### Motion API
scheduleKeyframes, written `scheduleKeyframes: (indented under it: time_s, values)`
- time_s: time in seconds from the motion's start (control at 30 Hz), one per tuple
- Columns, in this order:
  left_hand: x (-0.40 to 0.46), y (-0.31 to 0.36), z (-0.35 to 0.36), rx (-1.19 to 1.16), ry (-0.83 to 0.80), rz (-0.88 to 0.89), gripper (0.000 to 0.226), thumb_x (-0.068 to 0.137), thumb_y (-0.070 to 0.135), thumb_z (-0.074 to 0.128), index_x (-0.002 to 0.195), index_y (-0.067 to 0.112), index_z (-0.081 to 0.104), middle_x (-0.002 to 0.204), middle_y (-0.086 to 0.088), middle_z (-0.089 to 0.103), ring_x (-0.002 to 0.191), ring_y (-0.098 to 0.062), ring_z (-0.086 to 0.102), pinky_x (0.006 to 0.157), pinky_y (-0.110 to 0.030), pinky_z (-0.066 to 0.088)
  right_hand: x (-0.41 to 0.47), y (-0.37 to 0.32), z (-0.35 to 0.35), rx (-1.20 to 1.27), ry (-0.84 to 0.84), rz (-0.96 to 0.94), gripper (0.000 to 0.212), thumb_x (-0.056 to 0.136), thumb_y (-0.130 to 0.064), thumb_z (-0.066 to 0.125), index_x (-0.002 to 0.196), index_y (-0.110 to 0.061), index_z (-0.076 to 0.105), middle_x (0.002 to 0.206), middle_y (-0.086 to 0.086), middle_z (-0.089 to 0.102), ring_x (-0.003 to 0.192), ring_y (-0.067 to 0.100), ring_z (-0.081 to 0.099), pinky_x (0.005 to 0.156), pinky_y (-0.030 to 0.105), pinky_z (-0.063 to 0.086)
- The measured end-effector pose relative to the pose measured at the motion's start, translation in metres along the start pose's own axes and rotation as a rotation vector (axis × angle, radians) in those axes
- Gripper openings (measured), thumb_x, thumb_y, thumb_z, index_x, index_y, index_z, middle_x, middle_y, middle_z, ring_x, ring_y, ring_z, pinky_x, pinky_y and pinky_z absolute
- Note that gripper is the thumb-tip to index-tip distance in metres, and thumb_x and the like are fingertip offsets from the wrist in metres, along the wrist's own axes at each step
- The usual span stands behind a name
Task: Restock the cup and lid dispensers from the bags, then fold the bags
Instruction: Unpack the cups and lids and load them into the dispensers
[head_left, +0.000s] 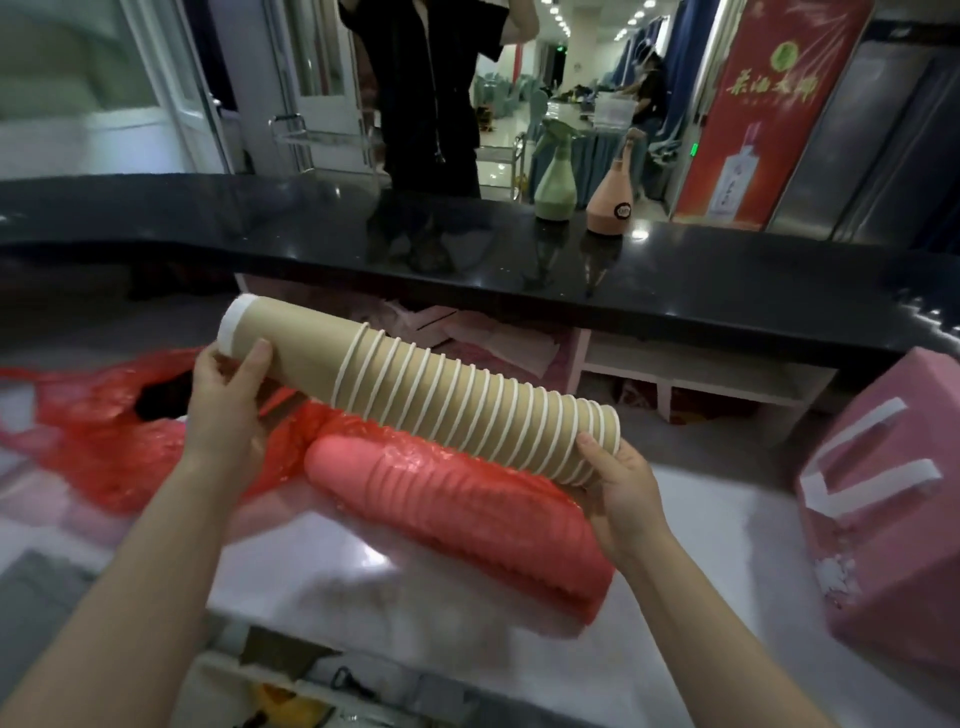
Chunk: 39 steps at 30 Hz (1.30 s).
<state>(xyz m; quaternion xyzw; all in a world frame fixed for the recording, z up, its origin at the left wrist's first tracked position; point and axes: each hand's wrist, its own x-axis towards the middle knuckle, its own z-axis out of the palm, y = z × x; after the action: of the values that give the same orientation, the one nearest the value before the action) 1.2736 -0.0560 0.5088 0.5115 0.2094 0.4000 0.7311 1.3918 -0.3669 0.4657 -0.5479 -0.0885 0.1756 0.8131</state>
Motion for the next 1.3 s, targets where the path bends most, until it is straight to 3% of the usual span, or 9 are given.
scheduleKeyframes:
  time_s: [0.27,0.47,0.53,0.63,0.83,0.93,1.07,1.17,1.3]
  values:
    - [-0.112,0.022,-0.105,-0.029,-0.118,-0.124,0.062,0.082,0.032,0.060,0.138,0.012,0.041,0.114,-0.006,0.069,0.104,-0.026,0.066,0.078,-0.047,0.057,-0.038,0.047,0.042,0.082,-0.291,0.205,0.046,0.084,-0.022,0.060,0.127,-0.007,0.056,0.119,0.014,0.066,0.109,0.032,0.063,0.088,0.049,0.051]
    - [-0.189,0.078,-0.188,-0.043,0.070,-0.021,0.052,0.094,0.026,0.035,0.144,0.011,0.036,0.128,-0.010,0.061,0.112,-0.030,0.061,0.084,-0.050,0.054,-0.082,0.079,0.137,-0.051,-0.569,0.209,0.050,0.086,-0.029,0.060,0.134,-0.016,0.049,0.126,0.010,0.061,0.113,0.030,0.061,0.090,0.045,0.054]
    - [-0.212,0.105,-0.212,-0.007,0.126,0.044,0.051,0.094,0.026,0.048,0.142,0.011,0.039,0.128,-0.008,0.061,0.112,-0.029,0.062,0.081,-0.046,0.055,-0.102,0.088,0.175,-0.061,-0.558,0.184,0.052,0.091,-0.025,0.058,0.139,-0.025,0.037,0.129,0.003,0.054,0.111,0.023,0.060,0.084,0.038,0.056]
    - [-0.246,0.147,-0.241,0.007,0.267,0.128,0.088,0.068,0.042,0.080,0.139,0.009,0.040,0.125,-0.009,0.062,0.106,-0.027,0.065,0.078,-0.045,0.057,-0.138,0.099,0.235,-0.072,-0.587,0.094,0.055,0.096,-0.020,0.053,0.138,-0.042,0.025,0.125,-0.006,0.046,0.111,0.016,0.055,0.089,0.042,0.053]
    - [-0.313,0.242,-0.311,0.106,0.446,0.277,0.125,0.036,0.056,0.091,0.141,0.013,0.040,0.128,-0.014,0.060,0.108,-0.033,0.063,0.080,-0.048,0.057,-0.225,0.117,0.353,-0.067,-0.789,0.014,0.055,0.093,-0.011,0.057,0.134,-0.035,0.030,0.121,-0.006,0.049,0.105,0.012,0.058,0.072,0.027,0.057]
    - [-0.341,0.297,-0.353,0.145,0.493,0.353,0.115,0.035,0.056,0.091,0.134,0.017,0.046,0.119,-0.008,0.065,0.098,-0.027,0.068,0.074,-0.044,0.058,-0.280,0.122,0.413,-0.117,-0.874,-0.021,0.063,0.087,-0.006,0.062,0.139,-0.026,0.033,0.132,0.001,0.043,0.112,0.014,0.053,0.083,0.037,0.055]
    - [-0.376,0.364,-0.413,0.230,0.519,0.472,0.070,0.054,0.047,0.084,0.115,0.028,0.057,0.107,0.000,0.071,0.094,-0.024,0.069,0.070,-0.040,0.058,-0.348,0.124,0.487,-0.194,-1.003,-0.024,0.061,0.079,-0.014,0.064,0.136,-0.018,0.044,0.136,0.009,0.039,0.118,0.027,0.052,0.096,0.052,0.049]
    - [-0.398,0.400,-0.455,0.252,0.548,0.544,0.049,0.068,0.040,0.078,0.112,0.029,0.060,0.109,0.001,0.071,0.097,-0.023,0.069,0.070,-0.037,0.058,-0.386,0.126,0.539,-0.138,-1.145,-0.019,0.035,0.076,-0.007,0.059,0.104,-0.027,0.064,0.112,0.017,0.057,0.096,0.020,0.063,0.080,0.039,0.058]
    - [-0.414,0.447,-0.499,0.269,0.637,0.630,0.032,0.076,0.034,0.068,0.107,0.032,0.060,0.103,0.006,0.072,0.092,-0.019,0.071,0.067,-0.036,0.058,-0.424,0.119,0.602,-0.012,-1.258,0.020,0.039,0.085,0.003,0.054,0.086,-0.032,0.070,0.086,-0.005,0.071,0.084,0.010,0.069,0.068,0.024,0.055]
